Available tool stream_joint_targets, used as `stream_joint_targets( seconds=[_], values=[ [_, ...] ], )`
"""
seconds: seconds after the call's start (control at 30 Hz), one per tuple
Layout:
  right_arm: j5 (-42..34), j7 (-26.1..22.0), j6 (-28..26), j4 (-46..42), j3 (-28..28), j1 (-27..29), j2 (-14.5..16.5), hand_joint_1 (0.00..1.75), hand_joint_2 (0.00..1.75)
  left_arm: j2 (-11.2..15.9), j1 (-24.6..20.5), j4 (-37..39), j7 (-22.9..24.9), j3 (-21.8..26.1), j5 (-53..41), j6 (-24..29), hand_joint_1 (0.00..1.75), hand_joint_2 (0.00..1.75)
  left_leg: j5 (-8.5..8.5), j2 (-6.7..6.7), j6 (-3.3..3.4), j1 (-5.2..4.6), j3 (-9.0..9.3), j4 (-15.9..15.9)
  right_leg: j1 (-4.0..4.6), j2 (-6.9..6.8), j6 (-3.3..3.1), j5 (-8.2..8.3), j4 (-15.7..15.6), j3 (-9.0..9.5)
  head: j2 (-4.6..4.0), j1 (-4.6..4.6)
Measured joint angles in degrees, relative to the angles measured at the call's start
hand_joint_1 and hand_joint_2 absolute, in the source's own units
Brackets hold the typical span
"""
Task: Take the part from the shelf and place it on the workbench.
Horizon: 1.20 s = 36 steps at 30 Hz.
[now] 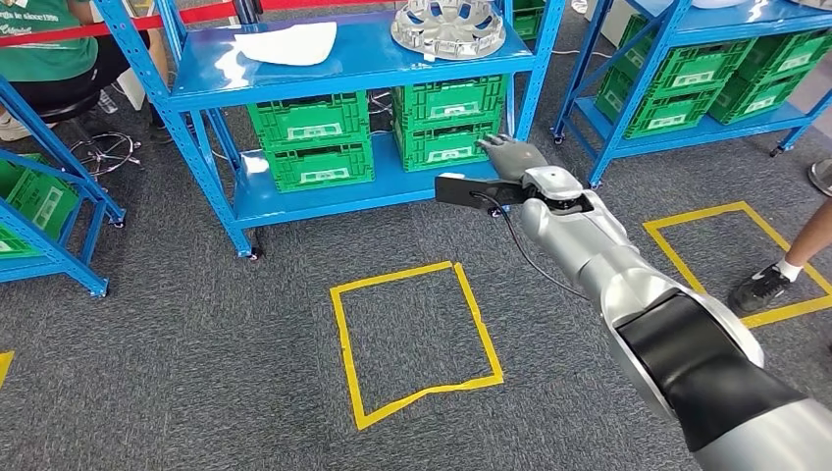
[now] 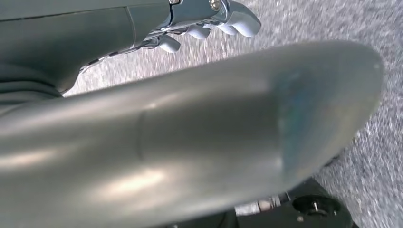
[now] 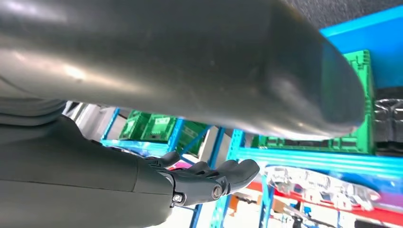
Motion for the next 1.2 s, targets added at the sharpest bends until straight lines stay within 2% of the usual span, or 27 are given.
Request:
stream_joint_targets(
  seconds=[0.17,0.43,0.9,1.2],
  values=[
    [0.03,0.11,0.20,0.18,1.00,-0.95,1.34,0.00,0.00,-0.21,-0.02,-0.01,0.25,-1.01,-2.04,0.53,0.00,0.00,0.00,0.03,0.00,0.00,0.00,0.00,0.00,0.01,0.00,0.00,0.01,0.00,0.00,0.01],
    [0.45,0.29,2.47,1.76,3.89,-4.58,4.86,0.00,0.00,-0.25,0.28,0.07,0.62,-0.29,1.33,-7.66,0.00,0.00,0.00,-0.05,0.00,0.02,0.01,0.00,0.01,-0.04,-0.04,-0.03,0.02,-0.01,0.00,0.00],
    [-1.14,-0.66,1.61,3.60,4.74,-4.16,3.97,0.00,0.00,-0.81,0.46,0.10,1.70,-0.19,1.06,-7.99,0.00,0.00,-0.01,0.00,0.00,0.00,0.01,0.02,0.00,0.02,-0.05,-0.03,0.01,-0.03,0.00,0.00],
    [-1.21,0.04,0.78,3.74,5.41,-3.57,4.12,0.00,0.00,-1.16,0.51,0.10,1.93,1.71,3.06,-6.88,0.00,0.00,0.00,0.00,0.00,0.01,0.01,0.00,0.01,0.02,-0.05,-0.04,0.01,-0.03,0.01,0.00]
  ],
)
